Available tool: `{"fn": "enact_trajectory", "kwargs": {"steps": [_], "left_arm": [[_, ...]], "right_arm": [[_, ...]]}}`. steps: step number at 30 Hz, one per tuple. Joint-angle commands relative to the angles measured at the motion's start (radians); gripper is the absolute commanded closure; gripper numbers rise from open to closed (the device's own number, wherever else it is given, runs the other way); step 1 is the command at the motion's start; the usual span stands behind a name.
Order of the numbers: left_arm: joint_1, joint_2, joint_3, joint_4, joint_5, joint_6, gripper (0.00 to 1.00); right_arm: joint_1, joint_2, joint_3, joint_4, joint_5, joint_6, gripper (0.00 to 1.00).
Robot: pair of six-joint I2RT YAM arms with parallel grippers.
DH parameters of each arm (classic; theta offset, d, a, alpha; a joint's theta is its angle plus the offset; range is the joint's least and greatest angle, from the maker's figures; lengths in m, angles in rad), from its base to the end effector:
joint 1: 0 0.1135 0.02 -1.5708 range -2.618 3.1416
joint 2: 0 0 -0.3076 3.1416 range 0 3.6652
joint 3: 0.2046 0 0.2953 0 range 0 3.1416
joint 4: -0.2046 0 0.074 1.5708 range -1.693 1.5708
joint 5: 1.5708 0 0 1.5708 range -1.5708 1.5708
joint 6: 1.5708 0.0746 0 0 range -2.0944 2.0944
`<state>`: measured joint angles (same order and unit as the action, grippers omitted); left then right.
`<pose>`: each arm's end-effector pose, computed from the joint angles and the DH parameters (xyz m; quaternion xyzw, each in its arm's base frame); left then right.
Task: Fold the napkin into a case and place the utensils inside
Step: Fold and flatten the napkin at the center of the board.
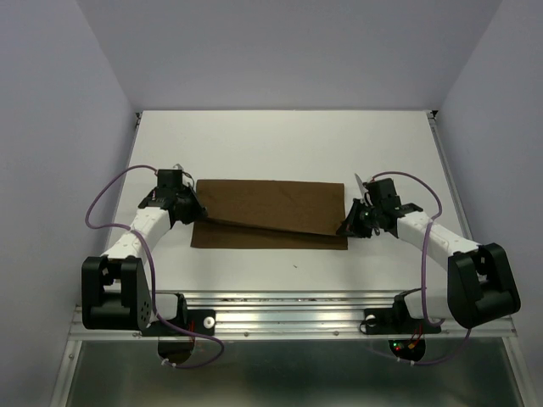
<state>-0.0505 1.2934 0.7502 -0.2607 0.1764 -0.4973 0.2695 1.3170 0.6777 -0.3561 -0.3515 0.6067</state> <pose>0.3155 -0.0291 0.2051 -0.1725 0.9081 -0.1794 0.3367 0.2717 0.1017 0.1660 0.1095 0.9391 0.2703 0.1819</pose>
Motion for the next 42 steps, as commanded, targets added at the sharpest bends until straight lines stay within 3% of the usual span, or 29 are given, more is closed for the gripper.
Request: {"fn": "enact_trajectory", "kwargs": {"steps": [1, 24, 42], "left_arm": [[0.003, -0.006, -0.008, 0.017, -0.008, -0.004, 1.0], [0.003, -0.095, -0.043, 0.069, 0.031, -0.052, 1.0], [-0.002, -0.14, -0.058, 0.015, 0.012, -0.043, 1.0]], "right_arm": [[0.005, -0.007, 0.0, 0.032, 0.023, -0.001, 0.99], [0.005, -0.116, 0.022, 0.043, 0.14, 0.051, 0.99], [0.005, -0.114, 0.0, 0.039, 0.151, 0.05, 0.99]]}}
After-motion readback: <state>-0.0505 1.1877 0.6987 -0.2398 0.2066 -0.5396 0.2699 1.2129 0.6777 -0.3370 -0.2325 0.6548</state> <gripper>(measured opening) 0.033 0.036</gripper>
